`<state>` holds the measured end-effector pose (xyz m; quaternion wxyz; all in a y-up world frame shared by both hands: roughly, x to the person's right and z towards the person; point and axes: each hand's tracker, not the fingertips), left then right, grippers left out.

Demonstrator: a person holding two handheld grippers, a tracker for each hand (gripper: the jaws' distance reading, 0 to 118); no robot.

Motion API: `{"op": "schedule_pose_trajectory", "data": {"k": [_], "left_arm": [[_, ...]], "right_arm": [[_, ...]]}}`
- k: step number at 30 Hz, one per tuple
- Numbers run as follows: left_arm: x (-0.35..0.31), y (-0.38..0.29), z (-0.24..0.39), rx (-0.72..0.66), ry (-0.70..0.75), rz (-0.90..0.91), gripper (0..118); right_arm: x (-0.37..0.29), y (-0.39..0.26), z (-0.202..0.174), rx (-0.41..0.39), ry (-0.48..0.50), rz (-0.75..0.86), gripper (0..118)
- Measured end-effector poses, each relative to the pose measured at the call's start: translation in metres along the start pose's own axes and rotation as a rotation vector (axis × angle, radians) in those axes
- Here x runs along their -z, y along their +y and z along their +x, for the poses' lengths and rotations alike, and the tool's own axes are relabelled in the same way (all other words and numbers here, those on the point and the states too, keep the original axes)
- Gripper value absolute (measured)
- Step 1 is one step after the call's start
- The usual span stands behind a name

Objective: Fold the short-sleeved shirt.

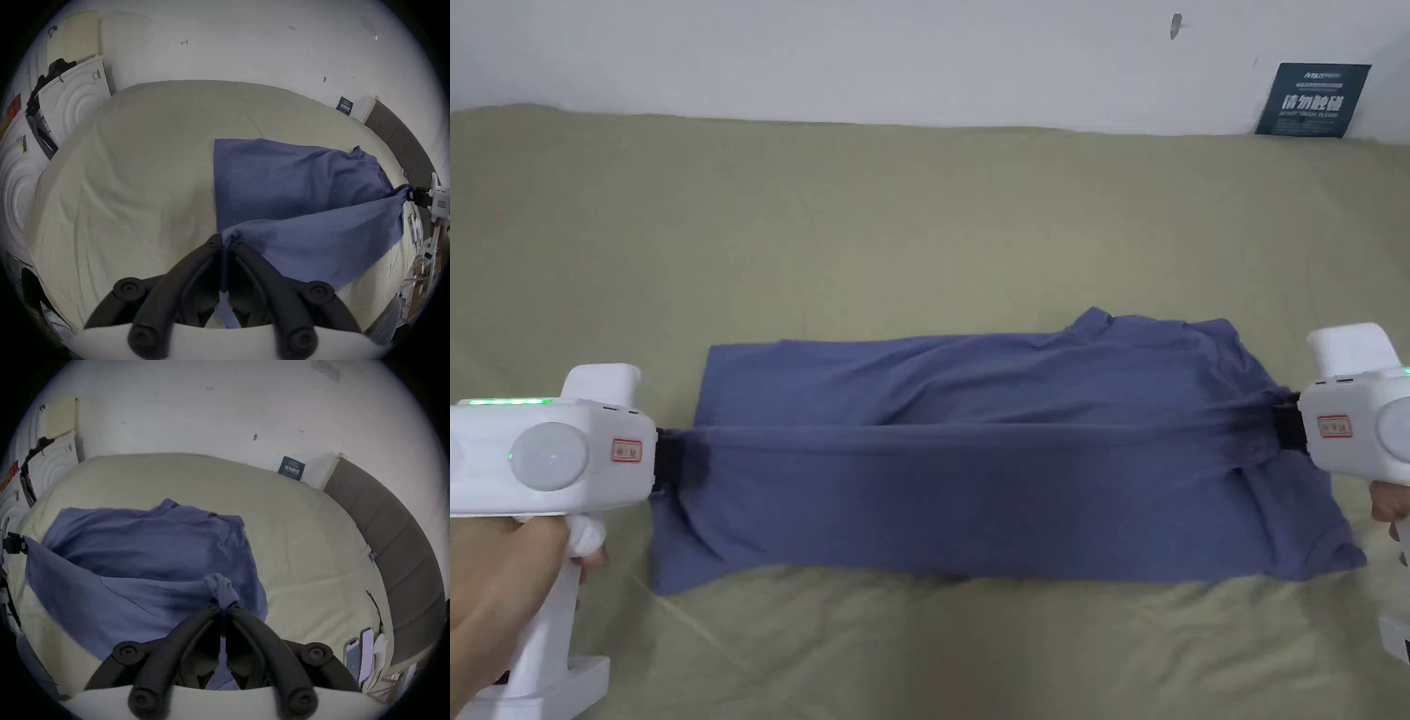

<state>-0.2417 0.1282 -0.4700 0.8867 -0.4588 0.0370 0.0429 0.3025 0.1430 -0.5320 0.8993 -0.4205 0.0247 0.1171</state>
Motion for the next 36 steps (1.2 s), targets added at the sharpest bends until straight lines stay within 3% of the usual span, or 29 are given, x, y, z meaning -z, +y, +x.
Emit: {"op": "schedule_pose_trajectory", "data": {"k": [6,8,9,10,11,12,13,16,17,18,19,20,25,26,27,28,29,30,35,36], "left_arm": [[0.036,0.008,0.009,0.025,0.019,-0.038,5],[0.037,0.006,0.009,0.017,0.019,-0.037,5],[0.036,0.004,0.009,0.009,0.027,-0.028,9],[0.034,0.001,0.008,0.002,0.038,-0.004,39],[0.032,-0.002,0.007,0.001,0.039,0.002,80],[0.030,-0.006,0.002,-0.004,0.025,-0.007,116],[0.023,-0.012,0.000,-0.016,0.017,0.007,117],[0.007,-0.024,-0.010,-0.054,0.019,0.023,91],[0.000,-0.032,-0.013,-0.069,0.019,0.033,80],[-0.004,-0.037,-0.015,-0.069,0.011,0.030,64],[-0.010,-0.044,-0.016,-0.071,0.009,0.023,26],[-0.017,-0.049,-0.011,-0.075,0.005,0.020,0],[-0.028,-0.072,0.002,-0.043,-0.026,-0.001,1],[-0.026,-0.074,0.003,-0.043,-0.023,-0.002,15],[-0.022,-0.074,0.003,-0.057,-0.011,-0.004,53],[-0.020,-0.074,0.005,-0.069,-0.006,-0.011,114],[-0.013,-0.073,0.005,-0.077,-0.012,-0.040,118],[-0.004,-0.075,0.006,-0.089,-0.038,-0.077,111],[-0.016,-0.048,0.019,-0.056,0.025,-0.050,106],[0.006,-0.067,0.026,-0.045,0.038,-0.055,106]], "right_arm": [[0.038,-0.006,0.004,0.042,-0.010,-0.057,3],[0.040,-0.007,0.007,0.098,0.027,-0.054,4],[0.038,-0.008,0.010,0.126,0.061,-0.053,17],[0.036,-0.010,0.012,0.151,0.059,-0.064,64],[0.034,-0.013,0.014,0.172,0.066,-0.084,104],[0.024,-0.017,0.019,0.185,0.086,-0.069,117],[0.015,-0.020,0.018,0.198,0.113,-0.022,106],[-0.012,-0.035,0.023,0.278,0.104,-0.007,98],[-0.018,-0.050,0.038,0.285,0.109,-0.006,85],[-0.027,-0.058,0.040,0.289,0.100,0.002,60],[-0.035,-0.067,0.041,0.292,0.092,0.011,14],[-0.042,-0.075,0.041,0.294,0.078,0.013,1],[-0.065,-0.110,0.039,0.285,0.082,0.016,0],[-0.066,-0.114,0.036,0.253,0.061,0.014,0],[-0.066,-0.118,0.035,0.238,0.058,0.013,0],[-0.065,-0.120,0.033,0.238,0.059,0.007,0],[-0.065,-0.121,0.033,0.243,0.059,0.003,0],[-0.064,-0.122,0.033,0.252,0.062,-0.001,0],[-0.057,-0.118,0.031,0.249,0.059,-0.011,0],[-0.055,-0.116,0.030,0.243,0.057,-0.017,0]]}}
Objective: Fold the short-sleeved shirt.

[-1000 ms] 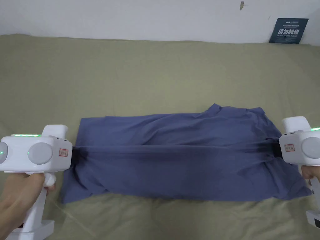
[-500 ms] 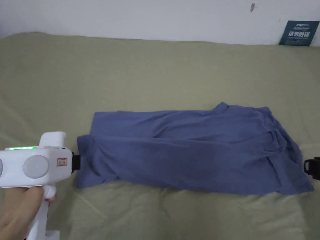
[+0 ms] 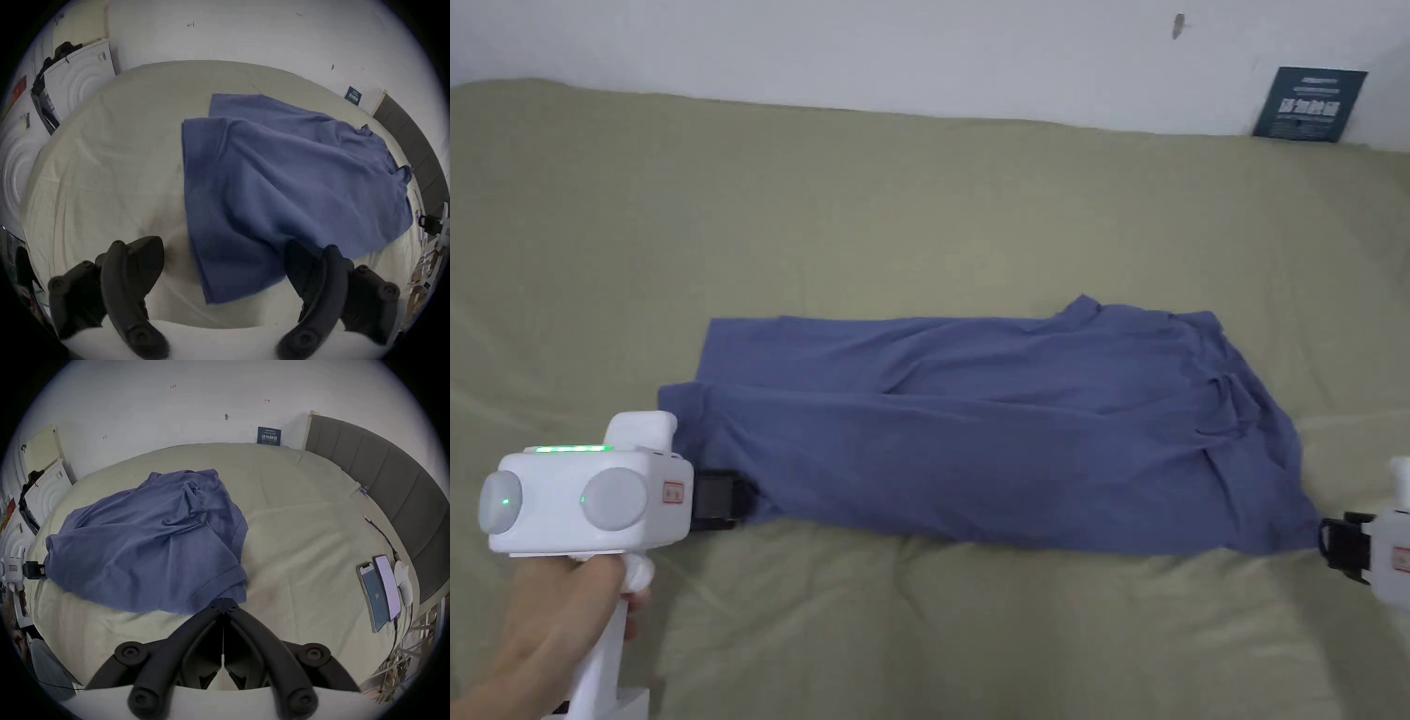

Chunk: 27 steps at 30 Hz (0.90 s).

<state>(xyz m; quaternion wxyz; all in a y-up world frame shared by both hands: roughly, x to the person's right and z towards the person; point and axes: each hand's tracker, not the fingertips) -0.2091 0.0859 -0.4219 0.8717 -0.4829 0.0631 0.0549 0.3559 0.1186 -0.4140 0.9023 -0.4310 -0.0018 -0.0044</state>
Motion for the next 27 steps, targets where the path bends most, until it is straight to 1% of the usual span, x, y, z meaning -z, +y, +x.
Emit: {"op": "schedule_pose_trajectory", "data": {"k": [2,3,4,5,6,7,8,9,10,12,13,14,15,16,17,18,19,20,21,22,27], "left_arm": [[0.000,0.001,0.004,0.009,0.018,0.009,104],[-0.003,0.003,0.004,0.020,0.016,0.005,99],[-0.006,0.002,0.009,0.044,0.011,0.016,82],[-0.010,0.002,0.010,0.078,0.021,0.043,61],[-0.013,0.002,0.011,0.109,0.003,0.057,31],[-0.015,0.002,0.013,0.116,0.007,0.054,7],[-0.008,0.005,0.010,0.116,0.013,0.040,7],[-0.006,0.005,0.009,0.117,0.010,0.035,7],[-0.005,0.005,0.006,0.107,0.004,0.033,7],[-0.008,0.006,0.005,0.076,-0.009,0.029,7],[-0.008,0.006,0.004,0.069,-0.014,0.026,7],[-0.008,0.006,0.004,0.067,-0.016,0.024,7],[-0.008,0.006,0.005,0.069,-0.016,0.024,7],[-0.007,0.007,0.004,0.070,-0.017,0.020,7],[-0.008,0.008,0.004,0.074,-0.017,0.021,7],[-0.011,0.007,0.004,0.081,-0.015,0.024,7],[-0.013,0.008,0.004,0.084,-0.015,0.027,7],[-0.014,0.008,0.003,0.085,-0.017,0.027,7],[-0.016,0.008,0.002,0.085,-0.015,0.027,7],[-0.019,0.008,0.001,0.082,-0.021,0.031,7],[-0.047,0.000,-0.007,0.079,-0.018,0.059,7]], "right_arm": [[0.006,0.003,0.002,-0.006,0.000,-0.006,0],[0.008,0.004,0.002,-0.011,-0.001,-0.007,0],[0.011,0.006,0.003,-0.014,-0.001,-0.010,1],[0.013,0.007,0.002,-0.014,0.000,-0.011,2],[0.017,0.009,0.003,-0.010,0.003,-0.015,10],[0.020,0.011,0.003,-0.003,0.011,-0.022,37],[0.024,0.013,0.003,0.002,0.017,-0.035,71],[0.030,0.013,0.001,-0.002,0.016,-0.052,103],[0.036,0.013,0.000,0.000,0.015,-0.059,118],[0.043,0.022,-0.001,-0.014,0.004,-0.051,108],[0.051,0.024,-0.001,-0.021,-0.015,-0.070,107],[0.057,0.026,0.000,-0.018,-0.016,-0.086,103],[0.061,0.028,0.001,-0.010,-0.007,-0.142,86],[0.061,0.027,0.001,-0.006,-0.001,-0.151,54],[0.059,0.022,0.000,0.001,0.023,-0.144,48],[0.049,0.022,-0.003,0.000,0.017,-0.116,24],[0.042,0.023,-0.004,-0.007,0.055,-0.107,6],[0.035,0.022,-0.006,-0.001,0.101,-0.090,6],[0.030,0.015,-0.008,-0.010,0.046,-0.088,6],[0.023,0.013,-0.009,-0.037,0.035,-0.068,6],[-0.013,0.001,-0.003,0.001,0.058,-0.023,6]]}}
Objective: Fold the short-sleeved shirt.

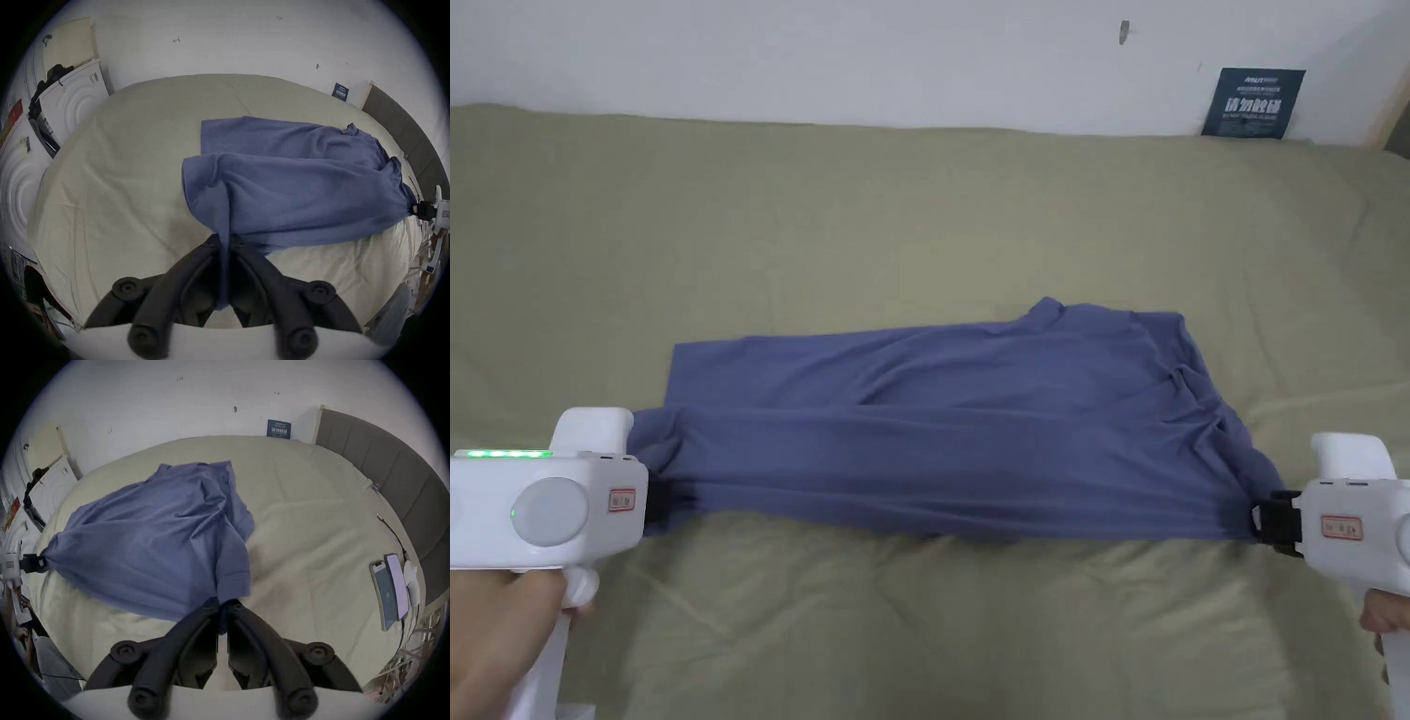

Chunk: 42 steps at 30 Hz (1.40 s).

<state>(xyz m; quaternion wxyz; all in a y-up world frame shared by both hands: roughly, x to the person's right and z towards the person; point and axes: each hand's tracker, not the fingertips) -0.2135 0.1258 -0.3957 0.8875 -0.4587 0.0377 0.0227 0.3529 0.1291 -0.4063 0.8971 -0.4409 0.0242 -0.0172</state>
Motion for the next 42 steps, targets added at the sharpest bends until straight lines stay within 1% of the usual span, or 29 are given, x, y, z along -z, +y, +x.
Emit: {"op": "schedule_pose_trajectory", "data": {"k": [3,5,9,12,16,19,23,24,25,26,27,28,29,30,31,32,33,35,36,37,38,39,40,41,42], "left_arm": [[-0.019,-0.011,-0.010,-0.007,-0.002,0.003,7],[-0.030,-0.024,-0.015,-0.010,-0.012,-0.007,7],[-0.050,-0.061,-0.023,-0.002,-0.017,-0.028,7],[-0.062,-0.087,-0.032,-0.014,-0.032,-0.050,7],[-0.075,-0.109,-0.038,-0.034,-0.040,-0.065,7],[-0.077,-0.114,-0.041,-0.032,-0.042,-0.068,7],[-0.069,-0.115,-0.042,-0.047,-0.042,-0.079,7],[-0.068,-0.115,-0.041,-0.046,-0.042,-0.081,7],[-0.069,-0.116,-0.040,-0.049,-0.043,-0.079,8],[-0.070,-0.116,-0.041,-0.058,-0.056,-0.071,17],[-0.072,-0.116,-0.043,-0.071,-0.085,-0.057,46],[-0.074,-0.115,-0.046,-0.078,-0.099,-0.051,46],[-0.074,-0.113,-0.048,-0.080,-0.102,-0.047,60],[-0.075,-0.110,-0.049,-0.078,-0.106,-0.041,87],[-0.077,-0.105,-0.050,-0.066,-0.113,0.003,118],[-0.079,-0.099,-0.051,-0.068,-0.099,0.044,118],[-0.079,-0.090,-0.049,-0.062,-0.099,0.036,118],[-0.073,-0.070,-0.047,-0.061,-0.100,0.044,116],[-0.068,-0.058,-0.044,-0.058,-0.097,0.051,113],[-0.063,-0.046,-0.040,-0.054,-0.082,0.066,104],[-0.058,-0.037,-0.038,-0.052,-0.073,0.077,90],[-0.051,-0.025,-0.036,-0.048,-0.063,0.088,66],[-0.041,-0.013,-0.034,-0.046,-0.054,0.097,18],[-0.033,-0.004,-0.031,-0.048,-0.034,0.103,1],[-0.024,0.007,-0.029,-0.058,-0.020,0.110,1]], "right_arm": [[-0.024,-0.015,-0.001,-0.002,0.002,0.010,6],[-0.042,-0.030,-0.001,-0.004,0.021,0.009,6],[-0.069,-0.067,-0.006,-0.009,0.030,-0.001,6],[-0.086,-0.098,-0.010,0.003,0.035,-0.003,6],[-0.092,-0.124,-0.008,0.018,0.043,-0.022,6],[-0.092,-0.132,-0.008,0.025,0.042,-0.031,6],[-0.087,-0.135,-0.014,-0.001,0.033,-0.057,6],[-0.086,-0.135,-0.016,-0.009,0.028,-0.065,8],[-0.086,-0.136,-0.017,-0.013,0.019,-0.064,20],[-0.087,-0.135,-0.018,-0.013,0.014,-0.059,41],[-0.088,-0.133,-0.018,-0.008,0.006,-0.055,70],[-0.091,-0.129,-0.017,0.009,-0.008,-0.048,70],[-0.092,-0.126,-0.014,0.043,0.014,-0.034,81],[-0.093,-0.120,-0.011,0.098,0.055,-0.016,100],[-0.097,-0.111,-0.008,0.148,0.069,0.086,118],[-0.095,-0.104,-0.009,0.149,0.105,0.043,113],[-0.092,-0.092,-0.010,0.156,0.091,0.026,112],[-0.085,-0.073,-0.015,0.154,0.092,0.034,115],[-0.078,-0.060,-0.022,0.136,0.089,0.045,113],[-0.073,-0.048,-0.031,0.100,0.072,0.054,102],[-0.070,-0.040,-0.038,0.077,0.054,0.075,81],[-0.062,-0.029,-0.045,0.057,0.040,0.100,47],[-0.050,-0.018,-0.052,0.036,0.021,0.102,0],[-0.042,-0.011,-0.057,0.019,0.006,0.108,0],[-0.032,0.001,-0.064,-0.010,-0.005,0.115,0]]}}
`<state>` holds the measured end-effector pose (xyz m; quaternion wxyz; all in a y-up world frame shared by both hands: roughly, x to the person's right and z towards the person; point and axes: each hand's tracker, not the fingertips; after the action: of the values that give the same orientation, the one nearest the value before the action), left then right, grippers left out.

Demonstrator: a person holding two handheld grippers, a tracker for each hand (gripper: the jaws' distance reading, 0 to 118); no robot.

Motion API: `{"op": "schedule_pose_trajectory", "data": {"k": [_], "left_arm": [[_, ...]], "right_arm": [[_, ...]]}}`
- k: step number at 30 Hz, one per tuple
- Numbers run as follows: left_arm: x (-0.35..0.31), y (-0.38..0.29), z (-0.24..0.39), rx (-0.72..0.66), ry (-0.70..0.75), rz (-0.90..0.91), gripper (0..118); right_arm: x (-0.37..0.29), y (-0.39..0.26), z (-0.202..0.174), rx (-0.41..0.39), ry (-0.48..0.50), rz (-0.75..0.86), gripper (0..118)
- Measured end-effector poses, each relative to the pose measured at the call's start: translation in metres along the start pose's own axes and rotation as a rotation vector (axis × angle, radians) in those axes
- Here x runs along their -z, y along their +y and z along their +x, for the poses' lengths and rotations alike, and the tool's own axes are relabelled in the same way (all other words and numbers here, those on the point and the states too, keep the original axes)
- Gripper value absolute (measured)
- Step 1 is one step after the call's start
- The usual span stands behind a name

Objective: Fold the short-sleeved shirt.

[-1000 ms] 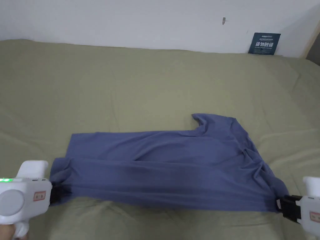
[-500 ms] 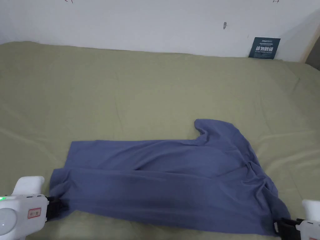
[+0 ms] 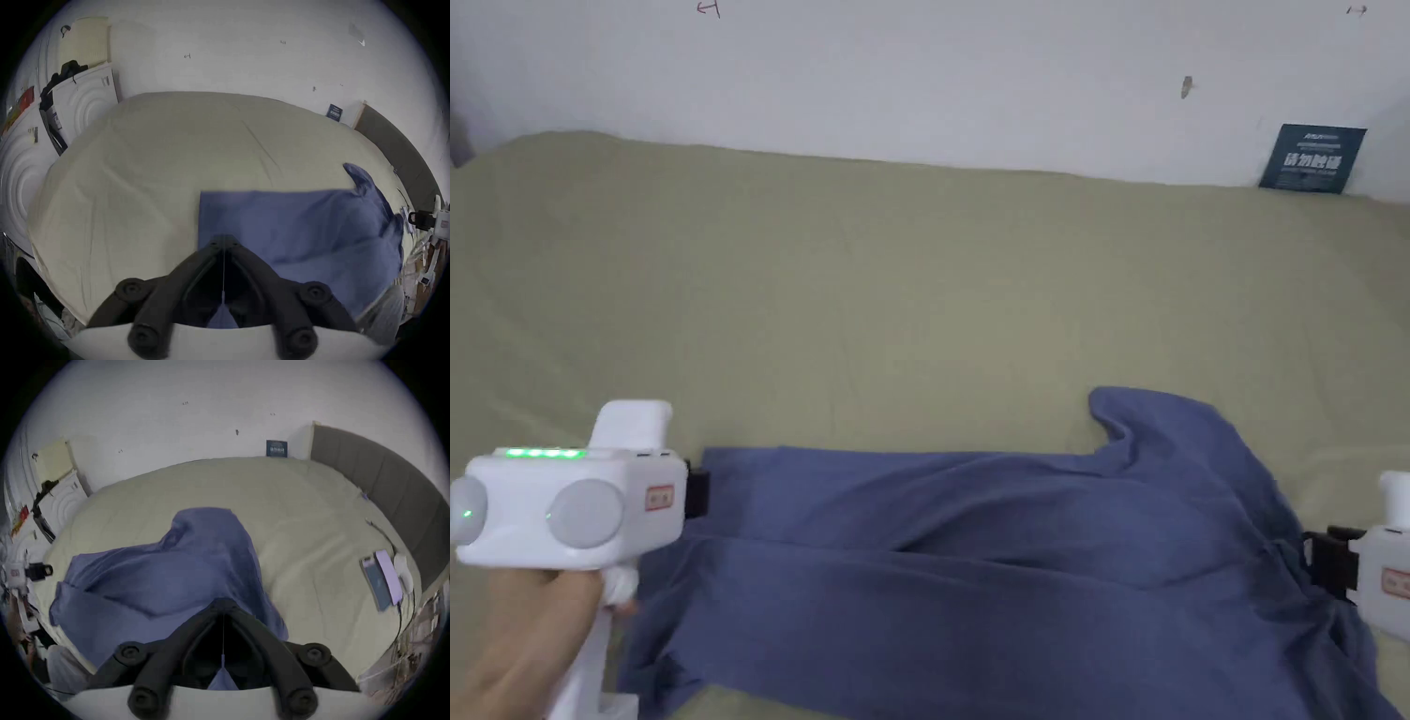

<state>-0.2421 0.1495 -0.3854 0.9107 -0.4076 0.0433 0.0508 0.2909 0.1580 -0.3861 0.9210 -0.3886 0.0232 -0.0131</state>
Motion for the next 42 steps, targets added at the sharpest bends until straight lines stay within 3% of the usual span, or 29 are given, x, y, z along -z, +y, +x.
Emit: {"op": "schedule_pose_trajectory", "data": {"k": [5,6,8,9,14,17,18,19,21,23,24,25,26,27,28,29,30,32,34,35,36,37,38,39,42], "left_arm": [[0.057,0.036,-0.007,0.003,0.046,-0.071,2],[0.066,0.039,-0.010,-0.003,0.048,-0.095,12],[0.082,0.040,-0.013,-0.003,0.044,-0.144,97],[0.092,0.040,-0.013,0.008,0.036,-0.198,118],[0.100,0.039,-0.002,0.037,0.047,-0.192,108],[0.100,0.037,0.004,0.047,0.063,-0.204,100],[0.099,0.036,0.005,0.045,0.058,-0.205,92],[0.099,0.036,0.003,0.040,0.044,-0.210,75],[0.093,0.039,0.005,0.048,0.032,-0.211,66],[0.092,0.042,0.002,0.059,0.017,-0.208,20],[0.090,0.042,0.003,0.045,-0.021,-0.199,3],[0.090,0.044,0.006,0.058,0.004,-0.215,3],[0.090,0.044,0.008,0.082,0.010,-0.210,3],[0.092,0.043,0.009,0.094,0.015,-0.213,3],[0.093,0.042,0.009,0.093,0.018,-0.215,3],[0.093,0.042,0.009,0.091,0.020,-0.215,3],[0.092,0.042,0.009,0.089,0.022,-0.214,3],[0.096,0.041,0.007,0.084,0.025,-0.210,3],[0.097,0.041,0.007,0.084,0.026,-0.209,3],[0.100,0.040,0.006,0.084,0.027,-0.209,3],[0.099,0.040,0.005,0.081,0.027,-0.207,3],[0.098,0.041,0.004,0.077,0.028,-0.203,3],[0.096,0.042,0.004,0.078,0.028,-0.201,3],[0.095,0.041,0.003,0.078,0.027,-0.193,3],[0.078,0.043,-0.001,0.049,0.017,-0.146,4]], "right_arm": [[0.045,0.029,-0.013,-0.148,-0.066,-0.009,0],[0.052,0.033,-0.013,-0.154,-0.070,-0.012,0],[0.064,0.041,-0.007,-0.149,-0.066,-0.020,0],[0.069,0.045,-0.004,-0.149,-0.068,-0.024,0],[0.087,0.055,0.016,-0.170,-0.107,-0.044,0],[0.095,0.059,0.032,-0.132,-0.117,-0.068,0],[0.098,0.060,0.037,-0.113,-0.117,-0.074,0],[0.101,0.062,0.041,-0.097,-0.112,-0.085,0],[0.108,0.065,0.048,-0.076,-0.096,-0.097,0],[0.116,0.069,0.050,-0.078,-0.089,-0.095,1],[0.123,0.072,0.050,-0.081,-0.089,-0.107,1],[0.129,0.075,0.051,-0.079,-0.087,-0.125,6],[0.134,0.077,0.052,-0.071,-0.080,-0.142,22],[0.142,0.080,0.054,-0.056,-0.058,-0.182,52],[0.153,0.082,0.054,-0.049,-0.046,-0.245,99],[0.161,0.082,0.054,-0.033,-0.045,-0.280,115],[0.164,0.081,0.055,-0.041,-0.049,-0.250,115],[0.174,0.079,0.054,-0.060,-0.064,-0.292,98],[0.181,0.073,0.054,-0.113,-0.093,-0.324,92],[0.176,0.071,0.056,-0.099,-0.057,-0.300,83],[0.172,0.073,0.057,-0.058,-0.038,-0.286,67],[0.163,0.075,0.058,-0.029,-0.029,-0.260,22],[0.155,0.076,0.059,-0.048,-0.006,-0.229,0],[0.147,0.076,0.061,-0.085,0.036,-0.207,0],[0.120,0.078,0.065,-0.095,0.021,-0.153,0]]}}
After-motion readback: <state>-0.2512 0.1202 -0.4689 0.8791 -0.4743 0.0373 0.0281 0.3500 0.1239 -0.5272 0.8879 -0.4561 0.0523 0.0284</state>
